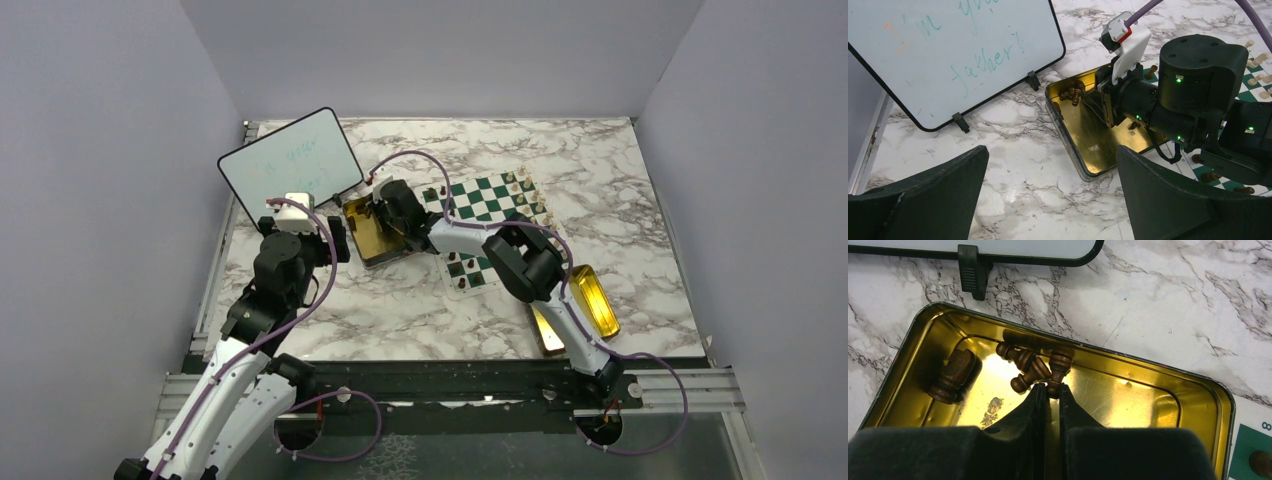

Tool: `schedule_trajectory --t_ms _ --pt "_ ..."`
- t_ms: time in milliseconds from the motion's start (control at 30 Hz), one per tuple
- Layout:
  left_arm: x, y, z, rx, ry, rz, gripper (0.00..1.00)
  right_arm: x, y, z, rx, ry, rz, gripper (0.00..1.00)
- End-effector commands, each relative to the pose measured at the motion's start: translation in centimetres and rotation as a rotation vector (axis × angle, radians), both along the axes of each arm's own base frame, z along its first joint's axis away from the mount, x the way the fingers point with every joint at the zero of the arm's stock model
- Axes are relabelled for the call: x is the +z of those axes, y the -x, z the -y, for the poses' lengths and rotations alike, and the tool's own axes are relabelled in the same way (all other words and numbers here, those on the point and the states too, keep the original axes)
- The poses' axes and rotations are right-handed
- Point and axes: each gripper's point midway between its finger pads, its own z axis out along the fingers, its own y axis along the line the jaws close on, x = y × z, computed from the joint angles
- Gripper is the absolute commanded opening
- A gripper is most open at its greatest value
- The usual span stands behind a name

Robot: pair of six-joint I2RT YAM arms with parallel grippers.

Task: Set up the chess pieces on the board
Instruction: Pick up the chess piece from the storage box, then place the chess piece on the chessboard.

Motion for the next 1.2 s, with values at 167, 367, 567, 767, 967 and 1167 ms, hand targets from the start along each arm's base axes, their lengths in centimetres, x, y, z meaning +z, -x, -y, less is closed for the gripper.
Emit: schedule_trajectory --t_ms 167,367,567,767,967,1167 --pt "0.2 -0.1 -0.1 0.004 0.003 0.017 0.97 4.2 0.6 0.6 -0.013 -0.054 0.070 0.01" --pt "-0.1 -0.2 0.1 0.001 0.009 0.008 0.96 8.0 2.1 1.2 0.019 -0.113 0.074 0.01" --pt "-0.2 -0.3 0.1 -0.001 0.013 0.014 0.94 9.6 3.9 2.1 0.038 -0.119 0.023 0.01" --pt "-0.1 -0.2 1.7 -0.102 0.013 0.037 0.93 12.0 7.1 3.8 0.093 -0.135 -0.073 0.01" --pt "-0.4 0.8 5.5 -0.322 0.048 0.044 0.89 15.0 12.2 7.1 0.212 -0.165 -0.159 0.01" --pt "-0.7 4.8 11.7 -0.883 -0.170 0.245 0.77 16.4 18.4 9.9 0.329 -0.168 -0.295 0.00"
